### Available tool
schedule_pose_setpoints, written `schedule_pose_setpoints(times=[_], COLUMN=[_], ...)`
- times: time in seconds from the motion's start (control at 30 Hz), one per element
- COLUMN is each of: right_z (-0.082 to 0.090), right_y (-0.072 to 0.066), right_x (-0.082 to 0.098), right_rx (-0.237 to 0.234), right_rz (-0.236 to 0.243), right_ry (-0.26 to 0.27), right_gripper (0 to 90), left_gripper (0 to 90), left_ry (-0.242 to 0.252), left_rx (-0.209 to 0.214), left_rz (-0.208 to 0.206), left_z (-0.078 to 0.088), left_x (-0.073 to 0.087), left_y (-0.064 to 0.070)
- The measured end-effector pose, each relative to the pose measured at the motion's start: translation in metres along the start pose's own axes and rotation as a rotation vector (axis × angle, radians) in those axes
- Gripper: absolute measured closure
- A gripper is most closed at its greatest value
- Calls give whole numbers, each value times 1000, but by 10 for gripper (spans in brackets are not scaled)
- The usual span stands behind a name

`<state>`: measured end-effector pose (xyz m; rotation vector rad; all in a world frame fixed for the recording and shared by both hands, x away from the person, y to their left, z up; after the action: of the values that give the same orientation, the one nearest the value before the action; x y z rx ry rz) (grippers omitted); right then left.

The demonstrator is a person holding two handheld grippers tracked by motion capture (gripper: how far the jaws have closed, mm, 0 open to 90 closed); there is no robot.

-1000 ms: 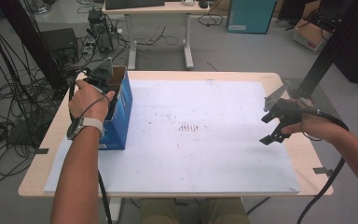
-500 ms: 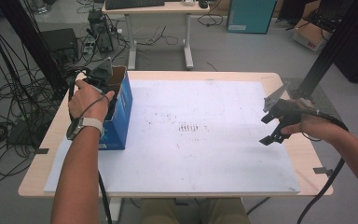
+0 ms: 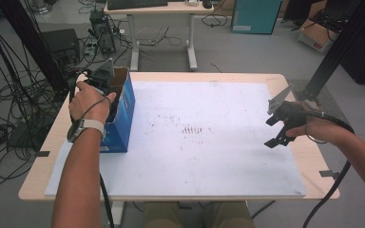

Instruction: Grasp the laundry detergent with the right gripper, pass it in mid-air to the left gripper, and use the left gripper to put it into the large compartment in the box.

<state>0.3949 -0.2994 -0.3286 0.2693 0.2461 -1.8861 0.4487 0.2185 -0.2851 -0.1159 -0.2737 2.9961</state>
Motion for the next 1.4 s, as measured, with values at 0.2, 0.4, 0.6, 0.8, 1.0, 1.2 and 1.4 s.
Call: schedule_pose_setpoints(times=[0.2,0.4,0.6,0.8,1.0,1.2,1.4], right_z=[-1,0,-2,-2,-2,-3,-4], right_y=[0,0,1,0,1,2,1], right_x=[0,0,0,0,-1,-1,-3], right_rx=[1,2,4,3,3,2,2], right_rz=[5,1,16,9,15,27,23], right_ry=[-2,-3,0,-4,2,2,-3], right_gripper=[95,95,96,95,95,95,95], left_gripper=[377,377,377,377,377,377,377], left_ry=[4,-2,-1,3,4,7,6], left_rx=[-2,2,4,6,7,5,8], left_rz=[-2,-4,-2,1,1,1,-1], left_z=[0,0,0,0,0,-1,0], left_x=[0,1,0,1,1,1,1], left_y=[-1,-1,-1,-2,-2,-2,-2])
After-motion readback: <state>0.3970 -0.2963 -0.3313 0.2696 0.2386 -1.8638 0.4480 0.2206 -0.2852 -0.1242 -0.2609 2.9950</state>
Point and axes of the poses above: each handheld gripper's, and its own axes: z roughly backward along the jaws, x roughly out of its underside, y roughly to its right, the point moved 2 cm from there along -z, roughly forward along the jaws, and after that the axes turned 4 degrees about -y, right-handed, at the moved point
